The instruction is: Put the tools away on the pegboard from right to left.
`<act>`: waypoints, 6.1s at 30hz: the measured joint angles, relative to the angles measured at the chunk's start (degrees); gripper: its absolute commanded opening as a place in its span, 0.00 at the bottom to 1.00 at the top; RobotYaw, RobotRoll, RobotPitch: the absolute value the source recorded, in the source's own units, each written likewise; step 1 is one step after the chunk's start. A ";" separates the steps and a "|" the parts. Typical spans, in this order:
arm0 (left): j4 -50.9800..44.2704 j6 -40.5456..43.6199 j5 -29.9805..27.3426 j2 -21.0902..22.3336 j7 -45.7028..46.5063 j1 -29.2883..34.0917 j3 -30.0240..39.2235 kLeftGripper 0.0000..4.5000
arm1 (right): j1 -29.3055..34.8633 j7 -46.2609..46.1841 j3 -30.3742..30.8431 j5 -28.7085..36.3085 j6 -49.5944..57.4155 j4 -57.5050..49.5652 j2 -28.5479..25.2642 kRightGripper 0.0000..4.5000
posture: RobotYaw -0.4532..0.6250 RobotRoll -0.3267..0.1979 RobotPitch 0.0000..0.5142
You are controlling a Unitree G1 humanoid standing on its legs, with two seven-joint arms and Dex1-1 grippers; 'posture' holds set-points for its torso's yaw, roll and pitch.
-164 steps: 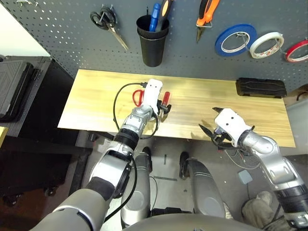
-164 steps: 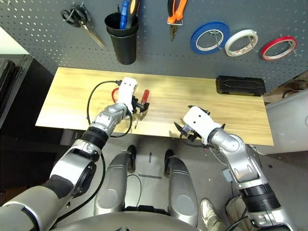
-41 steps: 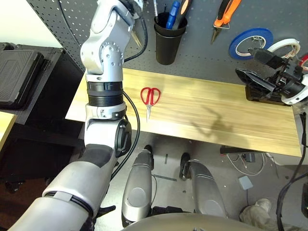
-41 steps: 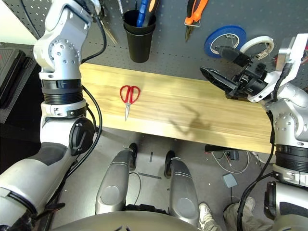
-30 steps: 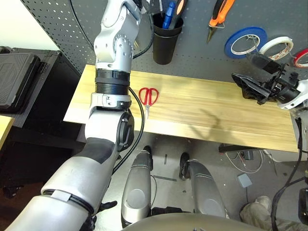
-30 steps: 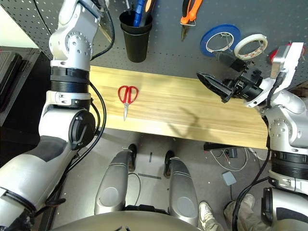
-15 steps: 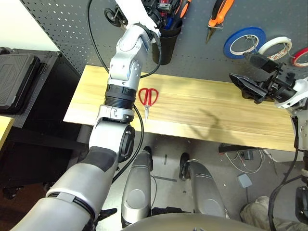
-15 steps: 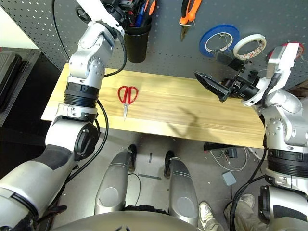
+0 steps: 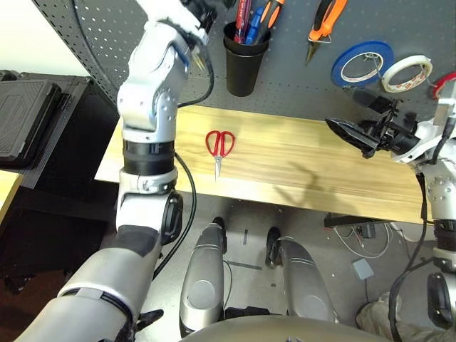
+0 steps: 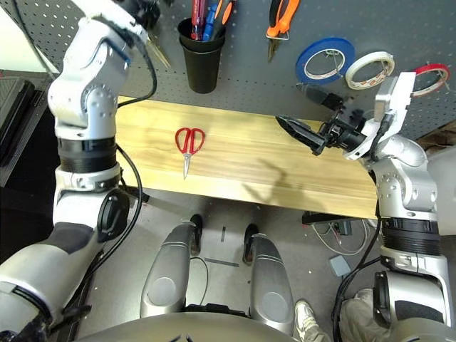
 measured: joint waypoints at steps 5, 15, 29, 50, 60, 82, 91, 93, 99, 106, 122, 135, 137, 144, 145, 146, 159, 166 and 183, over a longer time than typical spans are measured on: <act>-6.71 6.35 -0.27 -0.73 1.19 9.24 -1.92 1.00 | 1.94 -0.34 2.98 -4.35 -0.99 0.52 -0.22 1.00 | 0.61 0.62 0.59; -2.57 6.56 3.58 -2.77 2.77 20.15 -7.13 1.00 | 4.62 -5.50 12.08 -16.84 -2.89 1.95 0.32 1.00 | 0.59 0.62 0.67; 18.99 -2.89 9.48 -4.44 3.17 21.66 -7.84 1.00 | 5.02 -15.86 19.44 -29.12 -0.96 4.44 2.43 1.00 | 0.57 0.62 0.73; 61.87 -20.10 11.74 -4.99 11.19 5.02 0.85 1.00 | 9.14 -20.33 23.75 -31.80 1.06 -1.55 7.04 1.00 | 0.53 0.62 0.74; 75.63 -27.01 11.86 -4.37 13.64 1.05 3.34 1.00 | 9.67 -21.08 23.76 -31.77 1.82 -4.03 6.71 1.00 | 0.51 0.62 0.72; 76.94 -28.88 11.54 -5.61 14.73 0.69 6.35 0.01 | 7.70 -21.14 23.58 -31.54 1.52 -4.07 5.20 1.00 | 0.56 0.62 0.66; 52.00 -32.22 9.87 -8.72 10.43 15.64 5.71 0.01 | 2.81 -20.61 21.10 -30.20 -10.98 6.77 7.72 1.00 | 0.63 0.62 0.62; 43.41 -31.77 9.43 -9.20 9.35 19.27 4.83 0.01 | 1.41 -20.45 20.39 -29.48 -14.58 9.35 8.43 1.00 | 0.64 0.62 0.61; 17.29 -26.03 7.04 -10.09 8.13 29.07 2.94 0.01 | -2.87 -18.84 18.00 -27.68 -23.73 18.92 9.61 1.00 | 0.69 0.62 0.58; 0.91 -18.27 4.80 -10.37 8.73 33.79 2.09 0.01 | -6.96 -15.95 15.55 -24.98 -28.34 25.55 9.61 1.00 | 0.72 0.62 0.56; -11.29 -5.89 -4.12 -7.73 14.37 20.25 9.02 0.01 | -10.84 -3.78 5.01 -8.94 -18.06 20.83 2.14 1.00 | 0.71 0.62 0.55; -7.69 -4.98 -6.66 -4.37 14.57 13.66 11.26 0.01 | -13.36 2.78 1.55 0.37 -3.16 10.59 -3.24 1.00 | 0.67 0.62 0.54; -5.43 -5.75 -6.64 -4.26 14.47 12.86 11.31 0.01 | -13.67 3.11 1.50 0.99 -1.25 9.38 -3.39 1.00 | 0.67 0.62 0.54; 0.22 -8.95 -6.61 -3.04 13.47 10.08 11.35 0.01 | -15.47 2.49 0.99 4.18 4.76 4.99 -3.99 1.00 | 0.65 0.62 0.54; 1.04 -9.30 -6.61 -2.85 13.40 9.85 11.39 0.01 | -15.67 2.32 0.75 4.60 5.50 4.65 -4.01 1.00 | 0.65 0.62 0.54; 1.72 -9.55 -6.61 -2.62 13.36 9.70 11.46 0.01 | -15.85 2.03 0.53 4.82 6.27 4.11 -4.07 1.00 | 0.65 0.62 0.54; 9.60 -12.84 -6.53 -2.02 11.69 5.77 11.48 0.01 | -17.43 -0.77 0.11 4.66 7.69 2.95 -3.07 1.00 | 0.64 0.62 0.54; 20.71 -15.06 -5.25 -1.43 9.89 0.03 10.48 0.01 | -18.01 -1.63 0.89 0.84 4.66 3.74 -2.25 1.00 | 0.63 0.62 0.54; 34.55 -19.56 2.61 0.76 0.91 5.94 3.32 0.95 | -12.08 -8.04 1.53 -3.10 -0.45 3.04 3.48 1.00 | 0.61 0.62 0.51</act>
